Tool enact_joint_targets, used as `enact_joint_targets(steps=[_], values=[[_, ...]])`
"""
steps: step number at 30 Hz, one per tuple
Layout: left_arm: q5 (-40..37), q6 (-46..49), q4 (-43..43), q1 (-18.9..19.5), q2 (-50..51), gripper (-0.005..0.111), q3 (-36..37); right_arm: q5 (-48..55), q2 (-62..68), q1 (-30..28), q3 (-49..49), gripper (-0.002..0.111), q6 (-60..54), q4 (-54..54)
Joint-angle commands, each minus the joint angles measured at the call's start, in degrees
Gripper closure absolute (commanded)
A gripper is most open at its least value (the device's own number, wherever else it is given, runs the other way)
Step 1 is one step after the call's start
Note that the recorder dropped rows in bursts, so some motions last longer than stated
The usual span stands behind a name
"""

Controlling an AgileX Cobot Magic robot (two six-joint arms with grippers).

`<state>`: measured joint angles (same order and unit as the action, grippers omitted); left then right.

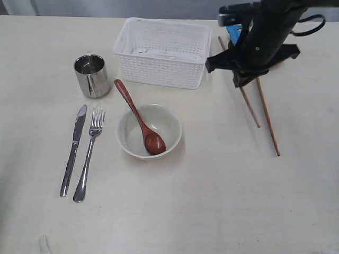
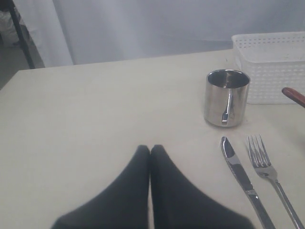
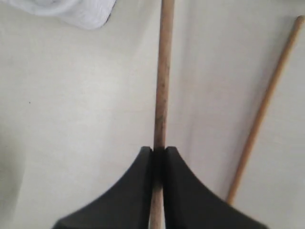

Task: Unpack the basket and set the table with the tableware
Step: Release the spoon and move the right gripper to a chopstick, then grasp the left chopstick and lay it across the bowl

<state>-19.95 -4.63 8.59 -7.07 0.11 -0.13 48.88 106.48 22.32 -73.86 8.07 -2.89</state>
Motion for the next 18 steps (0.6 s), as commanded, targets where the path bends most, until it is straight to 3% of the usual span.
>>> enact_joint_targets(steps=[1, 8, 14, 18], values=[[0.0, -0.1, -0.1, -0.3, -0.1, 0.107, 0.1, 2.5, -9.4, 0.7, 0.0, 0.109, -6.5, 0.4], [0.0, -0.1, -0.1, -0.3, -0.1, 0.107, 0.1, 2.7, -16.3, 9.6, 0.0, 0.109, -34.0, 14.5], [0.0, -0.1, -0.1, -0.3, -0.1, 0.107, 0.1, 2.8, -13.2, 21.6, 0.0, 0.109, -52.1, 13.5], [0.0, -0.1, -0.1, -0.3, -0.1, 0.107, 0.1, 2.6, -8.6, 27.5, 0.0, 0.109, -53.7, 4.7]])
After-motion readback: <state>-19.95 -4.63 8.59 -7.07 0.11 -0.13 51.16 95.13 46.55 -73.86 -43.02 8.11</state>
